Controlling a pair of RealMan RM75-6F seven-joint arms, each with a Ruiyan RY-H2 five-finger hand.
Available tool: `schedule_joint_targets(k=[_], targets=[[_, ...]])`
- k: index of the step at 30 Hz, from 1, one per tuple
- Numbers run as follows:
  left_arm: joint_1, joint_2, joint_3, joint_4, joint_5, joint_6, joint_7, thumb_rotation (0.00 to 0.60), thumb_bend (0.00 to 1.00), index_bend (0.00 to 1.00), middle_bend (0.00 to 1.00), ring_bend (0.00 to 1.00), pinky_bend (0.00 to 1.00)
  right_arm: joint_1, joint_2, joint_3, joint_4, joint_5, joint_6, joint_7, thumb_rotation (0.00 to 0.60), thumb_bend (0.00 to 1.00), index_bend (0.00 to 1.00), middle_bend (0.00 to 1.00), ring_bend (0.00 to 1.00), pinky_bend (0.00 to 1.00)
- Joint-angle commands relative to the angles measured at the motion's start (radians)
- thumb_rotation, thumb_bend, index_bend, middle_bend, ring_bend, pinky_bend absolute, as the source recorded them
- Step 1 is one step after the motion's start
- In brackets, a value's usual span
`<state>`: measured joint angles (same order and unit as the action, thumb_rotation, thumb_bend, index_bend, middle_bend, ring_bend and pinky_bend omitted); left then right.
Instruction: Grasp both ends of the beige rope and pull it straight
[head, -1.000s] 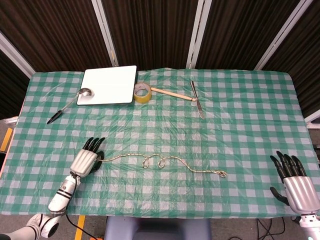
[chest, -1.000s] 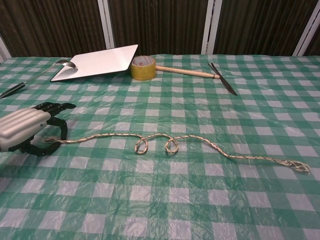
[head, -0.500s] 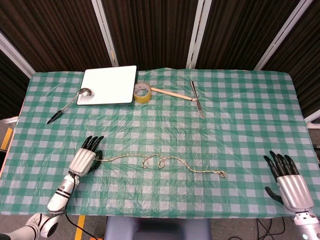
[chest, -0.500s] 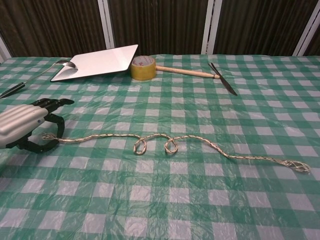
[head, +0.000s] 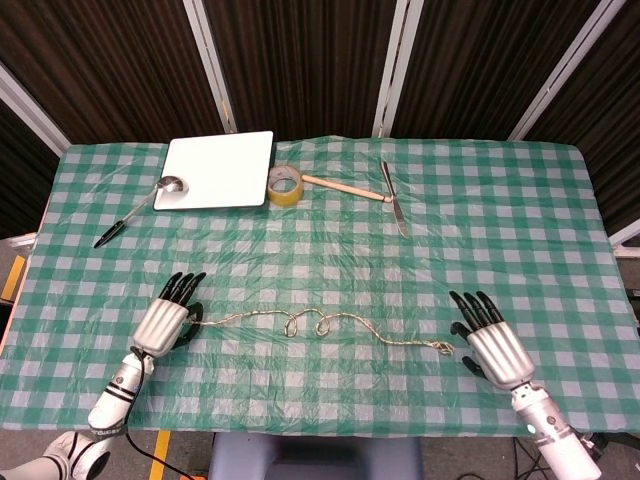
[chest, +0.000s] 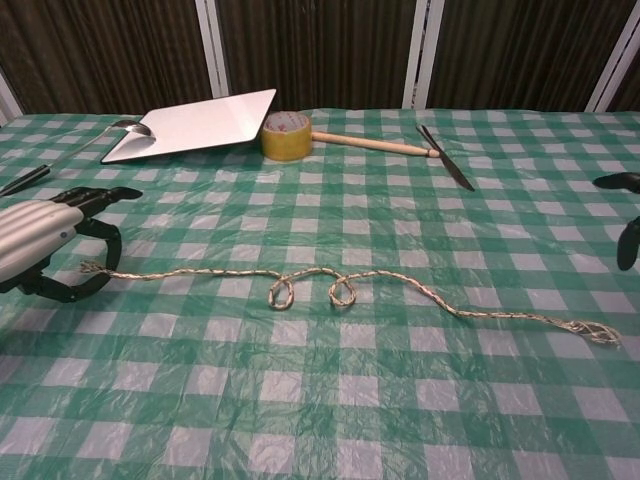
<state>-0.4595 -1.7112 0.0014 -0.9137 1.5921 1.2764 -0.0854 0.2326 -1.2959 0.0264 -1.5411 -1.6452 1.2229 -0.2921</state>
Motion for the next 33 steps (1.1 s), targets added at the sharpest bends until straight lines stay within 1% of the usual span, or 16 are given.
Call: schedule_joint_targets(k=[1, 5, 8, 12, 17, 26, 33], targets=[[0.001, 0.01, 0.001, -0.011, -0.003, -0.003, -0.001, 0.6, 0.43, 0.63, 0.01, 0.0, 0.0, 0.04, -0.063, 0.034, 0.019, 0.077, -0.064, -0.079, 0.6, 0.31, 0.54, 0.0, 0.0, 0.0], [-0.001, 0.019, 0.002, -0.017, -0.006, -0.011, -0.011, 0.6, 0.43, 0.63, 0.01, 0.0, 0.0, 0.072, -0.107, 0.046, 0.038, 0.145, -0.129, -0.118, 0.6, 0.31, 0.56, 0.0, 0.0, 0.0], [0.0, 0.019, 0.002, -0.015, -0.01, -0.014, -0.017, 0.6, 0.43, 0.63, 0.01, 0.0, 0.0, 0.093, -0.128, 0.042, 0.05, 0.167, -0.163, -0.136, 0.6, 0.35, 0.6, 0.0, 0.0, 0.0], [-0.001, 0.021, 0.003, -0.013, -0.01, -0.018, -0.02, 0.6, 0.43, 0.63, 0.01, 0.0, 0.0, 0.115, -0.14, 0.039, 0.053, 0.192, -0.193, -0.159, 0.6, 0.37, 0.62, 0.0, 0.0, 0.0], [-0.002, 0.024, 0.004, -0.015, -0.011, -0.021, -0.024, 0.6, 0.43, 0.62, 0.01, 0.0, 0.0, 0.138, -0.153, 0.042, 0.058, 0.23, -0.22, -0.177, 0.6, 0.46, 0.64, 0.0, 0.0, 0.0], [-0.003, 0.031, 0.004, -0.018, -0.013, -0.022, -0.03, 0.6, 0.43, 0.62, 0.01, 0.0, 0.0, 0.17, -0.167, 0.038, 0.049, 0.279, -0.249, -0.21, 0.6, 0.46, 0.64, 0.0, 0.0, 0.0], [-0.002, 0.042, 0.002, -0.023, -0.015, -0.02, -0.037, 0.6, 0.43, 0.62, 0.01, 0.0, 0.0, 0.168, -0.146, 0.016, 0.032, 0.275, -0.226, -0.194, 0.6, 0.47, 0.63, 0.0, 0.0, 0.0]])
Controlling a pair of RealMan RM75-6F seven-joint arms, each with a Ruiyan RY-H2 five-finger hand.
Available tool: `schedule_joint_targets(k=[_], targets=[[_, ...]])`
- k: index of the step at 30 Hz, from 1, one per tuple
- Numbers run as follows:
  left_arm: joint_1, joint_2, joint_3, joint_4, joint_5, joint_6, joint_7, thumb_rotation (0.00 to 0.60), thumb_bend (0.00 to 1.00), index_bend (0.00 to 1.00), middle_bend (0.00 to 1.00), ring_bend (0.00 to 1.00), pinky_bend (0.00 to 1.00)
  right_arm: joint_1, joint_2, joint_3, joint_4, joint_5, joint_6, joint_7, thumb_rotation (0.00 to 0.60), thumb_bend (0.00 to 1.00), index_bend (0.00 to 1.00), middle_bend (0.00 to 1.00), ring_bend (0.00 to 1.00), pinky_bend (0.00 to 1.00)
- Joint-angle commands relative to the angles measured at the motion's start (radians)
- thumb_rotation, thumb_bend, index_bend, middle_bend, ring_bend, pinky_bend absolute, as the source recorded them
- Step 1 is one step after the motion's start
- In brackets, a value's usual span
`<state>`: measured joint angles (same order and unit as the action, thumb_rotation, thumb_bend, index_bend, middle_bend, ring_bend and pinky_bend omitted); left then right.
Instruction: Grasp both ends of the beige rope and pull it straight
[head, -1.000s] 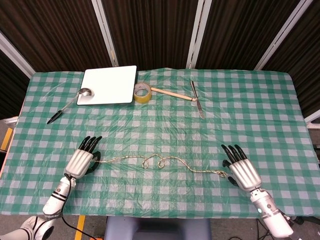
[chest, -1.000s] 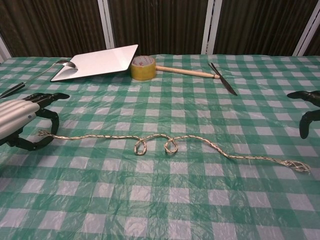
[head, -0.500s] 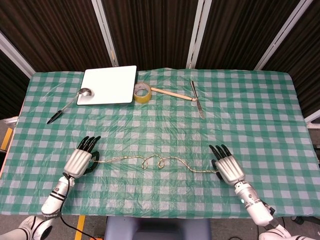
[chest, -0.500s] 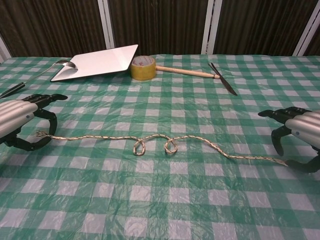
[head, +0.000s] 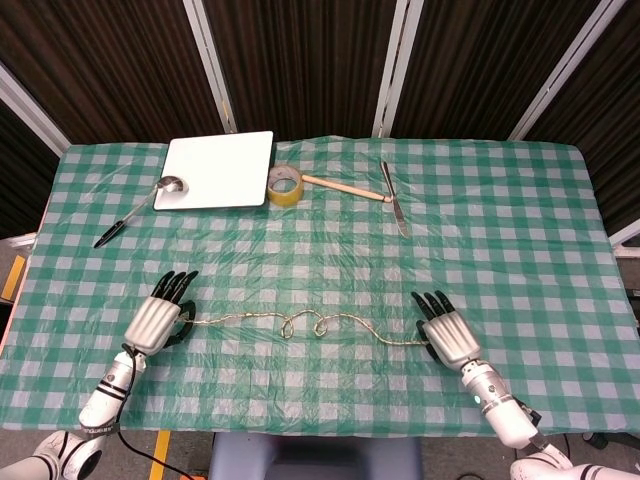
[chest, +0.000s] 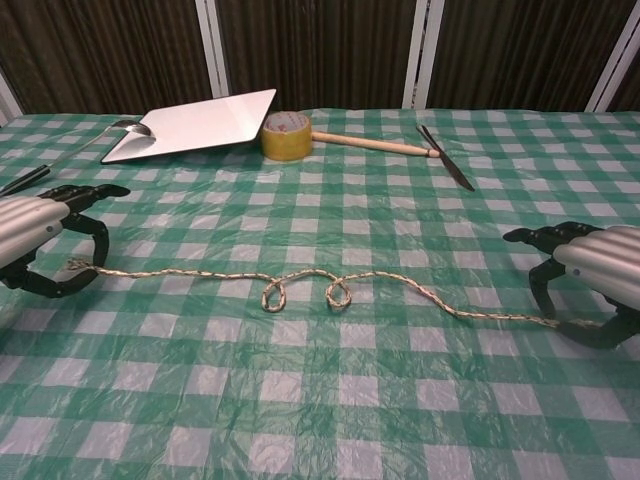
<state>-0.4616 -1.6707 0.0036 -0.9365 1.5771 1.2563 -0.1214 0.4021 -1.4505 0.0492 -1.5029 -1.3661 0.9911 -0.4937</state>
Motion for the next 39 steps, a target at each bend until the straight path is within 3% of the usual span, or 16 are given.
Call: schedule_joint_targets(k=[1, 20, 31, 39], targets=[[0.0, 0.002, 0.0, -0.001, 0.0, -0.001, -0.001, 0.6, 0.43, 0.62, 0.01, 0.0, 0.0, -0.002, 0.01, -0.011, -0.007, -0.007, 0.009, 0.008, 0.6, 0.47, 0.63, 0.0, 0.0, 0.0], [-0.002, 0.002, 0.001, 0.003, 0.0, -0.002, -0.006, 0.6, 0.43, 0.63, 0.01, 0.0, 0.0, 0.021, -0.004, -0.03, 0.004, 0.039, 0.005, -0.021, 0.6, 0.46, 0.62, 0.0, 0.0, 0.0], [-0.002, 0.007, 0.001, -0.001, -0.001, -0.002, -0.007, 0.6, 0.43, 0.63, 0.01, 0.0, 0.0, 0.024, -0.012, -0.03, 0.014, 0.057, 0.024, -0.027, 0.6, 0.47, 0.77, 0.07, 0.0, 0.0], [-0.002, 0.021, -0.008, -0.005, -0.008, 0.001, -0.002, 0.6, 0.43, 0.63, 0.01, 0.0, 0.0, 0.018, 0.018, -0.02, 0.002, 0.06, 0.054, 0.002, 0.6, 0.47, 0.79, 0.09, 0.0, 0.0]])
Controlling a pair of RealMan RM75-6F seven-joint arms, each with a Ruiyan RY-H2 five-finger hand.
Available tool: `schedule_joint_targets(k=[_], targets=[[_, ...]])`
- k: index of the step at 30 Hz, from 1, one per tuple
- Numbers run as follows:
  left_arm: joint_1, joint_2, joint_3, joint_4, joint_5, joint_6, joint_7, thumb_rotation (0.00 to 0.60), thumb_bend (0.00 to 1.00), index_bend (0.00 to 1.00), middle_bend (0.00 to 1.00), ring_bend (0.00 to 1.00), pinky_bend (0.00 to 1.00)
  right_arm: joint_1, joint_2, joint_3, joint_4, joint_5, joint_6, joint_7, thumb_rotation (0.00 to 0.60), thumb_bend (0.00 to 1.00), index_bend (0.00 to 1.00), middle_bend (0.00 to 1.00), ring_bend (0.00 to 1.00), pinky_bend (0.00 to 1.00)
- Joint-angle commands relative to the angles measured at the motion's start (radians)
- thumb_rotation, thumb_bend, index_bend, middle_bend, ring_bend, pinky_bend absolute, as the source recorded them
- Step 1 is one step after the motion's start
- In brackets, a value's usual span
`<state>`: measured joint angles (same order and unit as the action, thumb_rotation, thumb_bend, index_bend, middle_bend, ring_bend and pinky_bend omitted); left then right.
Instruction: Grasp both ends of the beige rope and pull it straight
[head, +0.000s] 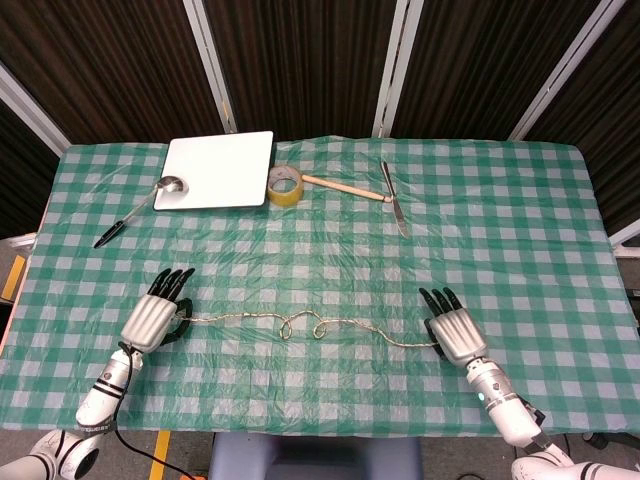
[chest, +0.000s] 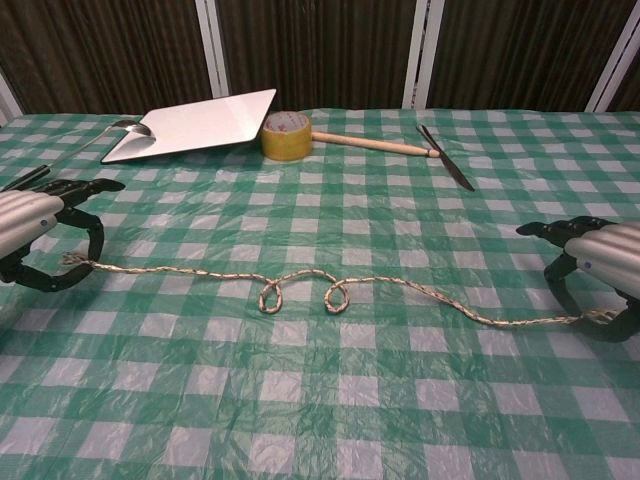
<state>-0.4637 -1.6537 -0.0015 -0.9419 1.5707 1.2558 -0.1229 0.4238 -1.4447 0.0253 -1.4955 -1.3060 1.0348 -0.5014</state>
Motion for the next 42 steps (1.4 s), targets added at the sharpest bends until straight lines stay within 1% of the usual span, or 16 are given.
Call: schedule_joint_targets(k=[1, 6, 12, 18, 27, 34, 38, 42], targets=[[0.001, 0.007, -0.005, 0.001, -0.004, 0.003, -0.001, 0.6, 0.43, 0.63, 0.01, 0.0, 0.0, -0.006, 0.02, 0.005, -0.008, -0.001, 0.017, 0.016, 0.6, 0.47, 0.79, 0.09, 0.0, 0.0], [-0.001, 0.028, -0.02, 0.005, -0.017, 0.007, -0.008, 0.6, 0.43, 0.63, 0.01, 0.0, 0.0, -0.024, 0.07, 0.022, -0.011, 0.013, 0.049, 0.075, 0.6, 0.47, 0.79, 0.09, 0.0, 0.0], [-0.002, 0.046, -0.037, 0.015, -0.039, -0.004, -0.013, 0.6, 0.43, 0.63, 0.02, 0.0, 0.01, -0.049, 0.126, 0.039, 0.015, 0.038, 0.07, 0.16, 0.6, 0.47, 0.79, 0.09, 0.0, 0.0], [-0.001, 0.041, -0.044, 0.05, -0.062, -0.026, -0.01, 0.6, 0.43, 0.63, 0.02, 0.0, 0.01, -0.092, 0.155, 0.031, 0.076, 0.021, 0.107, 0.28, 0.6, 0.47, 0.79, 0.09, 0.0, 0.0], [0.004, 0.019, -0.039, 0.097, -0.07, -0.042, -0.026, 0.6, 0.43, 0.62, 0.02, 0.0, 0.01, -0.138, 0.16, 0.023, 0.165, 0.013, 0.127, 0.402, 0.6, 0.47, 0.79, 0.1, 0.0, 0.0], [0.002, 0.011, -0.035, 0.105, -0.065, -0.044, -0.027, 0.6, 0.43, 0.62, 0.02, 0.0, 0.01, -0.148, 0.157, 0.024, 0.197, 0.014, 0.125, 0.438, 0.6, 0.47, 0.79, 0.1, 0.0, 0.0], [0.001, 0.002, -0.025, 0.102, -0.056, -0.049, -0.017, 0.6, 0.43, 0.62, 0.02, 0.0, 0.01, -0.162, 0.146, 0.012, 0.249, 0.011, 0.11, 0.464, 0.6, 0.47, 0.79, 0.1, 0.0, 0.0], [-0.002, -0.011, -0.024, 0.109, -0.059, -0.061, -0.013, 0.6, 0.43, 0.62, 0.02, 0.0, 0.01, -0.164, 0.133, 0.015, 0.279, 0.012, 0.098, 0.487, 0.6, 0.47, 0.79, 0.1, 0.0, 0.0]])
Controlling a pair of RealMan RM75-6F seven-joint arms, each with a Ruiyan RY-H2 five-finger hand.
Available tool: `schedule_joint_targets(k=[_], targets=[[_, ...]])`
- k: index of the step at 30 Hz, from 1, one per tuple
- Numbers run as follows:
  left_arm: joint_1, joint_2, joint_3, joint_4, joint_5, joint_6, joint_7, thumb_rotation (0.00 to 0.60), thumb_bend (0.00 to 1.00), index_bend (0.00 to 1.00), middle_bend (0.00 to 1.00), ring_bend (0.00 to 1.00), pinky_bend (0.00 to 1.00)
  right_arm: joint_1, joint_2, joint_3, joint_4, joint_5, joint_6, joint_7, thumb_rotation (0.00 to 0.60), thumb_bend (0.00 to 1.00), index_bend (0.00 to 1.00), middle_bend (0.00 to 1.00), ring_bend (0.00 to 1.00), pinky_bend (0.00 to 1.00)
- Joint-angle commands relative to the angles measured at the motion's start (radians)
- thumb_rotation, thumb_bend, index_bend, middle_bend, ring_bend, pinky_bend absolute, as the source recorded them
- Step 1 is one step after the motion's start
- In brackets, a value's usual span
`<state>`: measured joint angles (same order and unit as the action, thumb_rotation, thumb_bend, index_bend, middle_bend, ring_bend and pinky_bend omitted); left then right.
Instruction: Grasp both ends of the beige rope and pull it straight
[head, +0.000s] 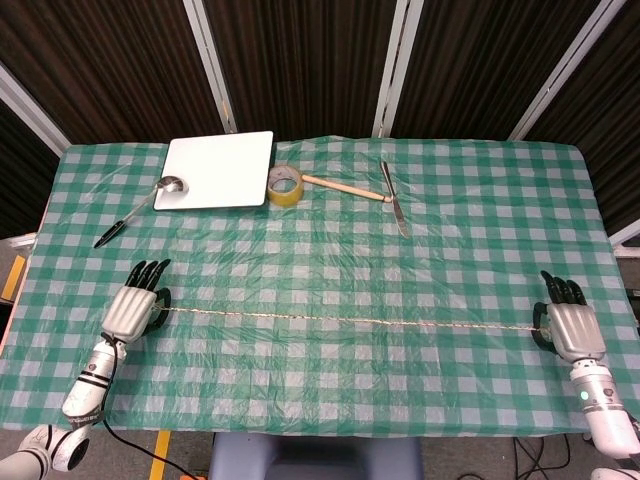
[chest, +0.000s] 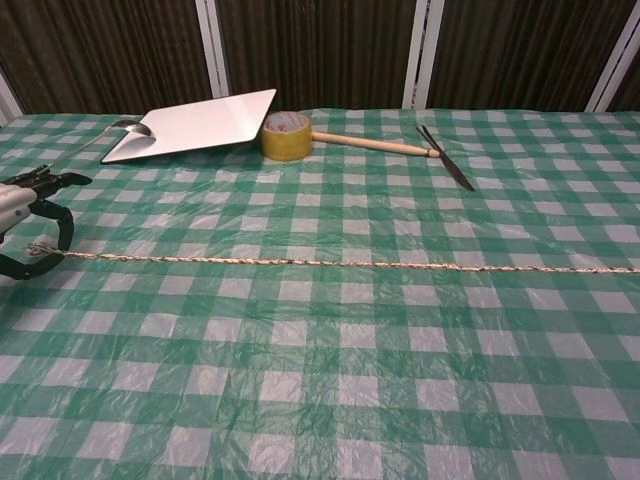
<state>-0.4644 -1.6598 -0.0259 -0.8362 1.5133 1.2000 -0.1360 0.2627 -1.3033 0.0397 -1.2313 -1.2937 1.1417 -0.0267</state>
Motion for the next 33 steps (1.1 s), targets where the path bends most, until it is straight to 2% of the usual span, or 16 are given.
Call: schedule_joint_targets(k=[1, 10, 18, 20, 21, 23, 26, 27, 28, 29, 33], targets=[[-0.002, -0.008, 0.001, 0.006, -0.002, -0.009, -0.001, 0.6, 0.43, 0.62, 0.02, 0.0, 0.01, -0.002, -0.012, 0.001, 0.021, -0.001, -0.013, 0.016, 0.6, 0.47, 0.79, 0.1, 0.0, 0.0], [-0.01, -0.043, 0.012, 0.032, 0.006, -0.028, -0.006, 0.6, 0.43, 0.63, 0.02, 0.0, 0.01, 0.014, -0.054, 0.003, 0.067, -0.003, -0.059, 0.014, 0.6, 0.47, 0.78, 0.1, 0.0, 0.0], [-0.01, -0.055, 0.017, 0.049, 0.01, -0.029, -0.013, 0.6, 0.43, 0.62, 0.02, 0.0, 0.02, 0.019, -0.082, 0.007, 0.092, 0.0, -0.074, -0.005, 0.6, 0.47, 0.74, 0.1, 0.0, 0.0], [-0.01, -0.053, 0.018, 0.05, 0.01, -0.032, -0.016, 0.6, 0.43, 0.6, 0.02, 0.0, 0.03, 0.018, -0.083, 0.006, 0.096, 0.002, -0.08, -0.009, 0.6, 0.47, 0.71, 0.1, 0.0, 0.0], [-0.01, -0.051, 0.019, 0.049, 0.01, -0.035, -0.017, 0.6, 0.43, 0.57, 0.02, 0.0, 0.03, 0.018, -0.083, 0.005, 0.096, 0.003, -0.084, -0.012, 0.6, 0.47, 0.69, 0.1, 0.0, 0.0], [-0.01, -0.047, 0.021, 0.042, 0.009, -0.041, -0.02, 0.6, 0.43, 0.44, 0.01, 0.0, 0.03, 0.018, -0.08, 0.003, 0.093, 0.005, -0.092, -0.018, 0.6, 0.47, 0.57, 0.09, 0.0, 0.0], [-0.009, -0.039, 0.022, 0.033, 0.007, -0.045, -0.02, 0.6, 0.43, 0.13, 0.0, 0.0, 0.03, 0.019, -0.07, -0.001, 0.083, 0.009, -0.108, -0.025, 0.6, 0.47, 0.3, 0.04, 0.0, 0.0], [-0.008, -0.035, 0.022, 0.028, 0.005, -0.046, -0.02, 0.6, 0.43, 0.06, 0.0, 0.0, 0.03, 0.021, -0.062, -0.002, 0.074, 0.016, -0.122, -0.034, 0.6, 0.47, 0.19, 0.02, 0.0, 0.0], [-0.007, -0.031, 0.021, 0.022, 0.004, -0.048, -0.021, 0.6, 0.43, 0.02, 0.0, 0.0, 0.03, 0.022, -0.056, -0.002, 0.067, 0.022, -0.13, -0.039, 0.6, 0.47, 0.09, 0.0, 0.0, 0.0], [-0.005, -0.025, 0.02, 0.013, 0.002, -0.047, -0.023, 0.6, 0.44, 0.0, 0.0, 0.0, 0.03, 0.023, -0.049, -0.002, 0.057, 0.026, -0.136, -0.044, 0.6, 0.46, 0.03, 0.0, 0.0, 0.0], [0.006, 0.0, 0.01, -0.025, -0.011, -0.033, -0.02, 0.6, 0.43, 0.0, 0.0, 0.0, 0.05, 0.022, -0.027, -0.003, 0.031, 0.036, -0.15, -0.047, 0.6, 0.39, 0.0, 0.0, 0.0, 0.0]])
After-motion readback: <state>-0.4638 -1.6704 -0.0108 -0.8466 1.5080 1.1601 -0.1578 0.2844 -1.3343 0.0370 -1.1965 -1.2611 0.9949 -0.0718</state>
